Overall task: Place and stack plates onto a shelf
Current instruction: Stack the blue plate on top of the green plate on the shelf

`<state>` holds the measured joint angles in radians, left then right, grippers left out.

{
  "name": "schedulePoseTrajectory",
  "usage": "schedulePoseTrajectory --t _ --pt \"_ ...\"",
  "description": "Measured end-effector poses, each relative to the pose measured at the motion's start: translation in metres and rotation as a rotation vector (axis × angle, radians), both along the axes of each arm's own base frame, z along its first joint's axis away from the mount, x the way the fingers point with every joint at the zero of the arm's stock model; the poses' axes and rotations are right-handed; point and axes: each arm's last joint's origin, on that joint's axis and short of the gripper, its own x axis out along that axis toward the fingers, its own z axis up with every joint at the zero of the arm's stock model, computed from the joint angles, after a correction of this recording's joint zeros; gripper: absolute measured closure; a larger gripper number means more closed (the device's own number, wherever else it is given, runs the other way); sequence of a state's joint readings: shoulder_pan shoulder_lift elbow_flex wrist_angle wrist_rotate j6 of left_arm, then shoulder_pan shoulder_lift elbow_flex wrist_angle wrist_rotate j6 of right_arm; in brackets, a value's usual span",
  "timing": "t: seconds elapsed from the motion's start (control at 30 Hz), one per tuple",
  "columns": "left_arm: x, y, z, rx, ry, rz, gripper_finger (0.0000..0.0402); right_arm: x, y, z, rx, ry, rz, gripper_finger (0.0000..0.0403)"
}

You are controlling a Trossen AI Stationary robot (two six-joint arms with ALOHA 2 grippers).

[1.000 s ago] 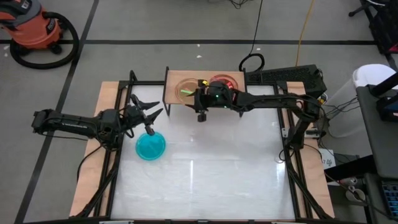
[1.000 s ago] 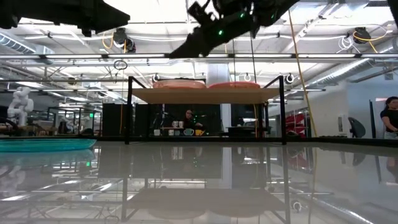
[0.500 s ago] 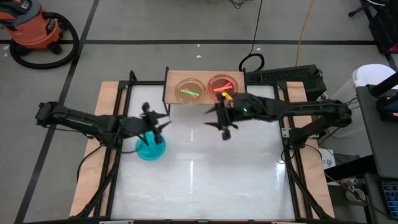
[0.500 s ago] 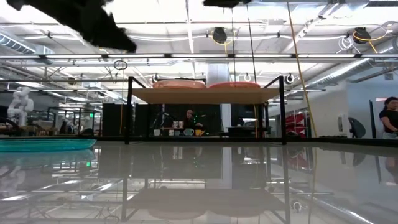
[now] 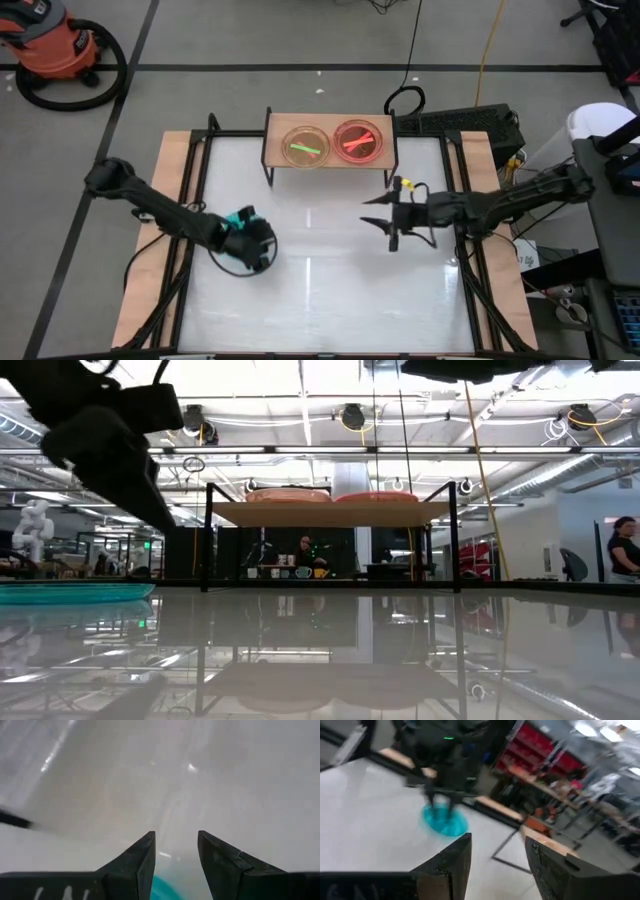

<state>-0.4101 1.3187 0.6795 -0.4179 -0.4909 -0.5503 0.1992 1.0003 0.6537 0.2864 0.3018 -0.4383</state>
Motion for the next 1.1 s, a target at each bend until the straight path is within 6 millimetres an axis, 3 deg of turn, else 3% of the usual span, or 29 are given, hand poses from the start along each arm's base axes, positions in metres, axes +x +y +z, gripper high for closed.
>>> schedulePoseTrajectory --t 0.23,0.47,0.8,1.1 --pt "0.0 -0.031 -0.018 -0.082 0.144 0.026 0.0248 -0.015 -0.003 -0.004 0.004 -0.109 -0.043 0.0234" --pt "-0.004 -0.039 -0.031 -0.068 0.352 0.184 0.0248 -0.013 -0.002 -0.006 0.04 -0.102 -0.037 0.0234" --pt "-0.001 -0.043 -0.049 -0.051 0.439 0.212 0.0251 -0.012 0.0 -0.009 0.072 -0.085 -0.028 0.0234" --pt "0.001 -0.047 -0.044 -0.072 0.434 0.19 0.037 -0.012 0.005 -0.009 0.078 -0.086 -0.006 0.0234"
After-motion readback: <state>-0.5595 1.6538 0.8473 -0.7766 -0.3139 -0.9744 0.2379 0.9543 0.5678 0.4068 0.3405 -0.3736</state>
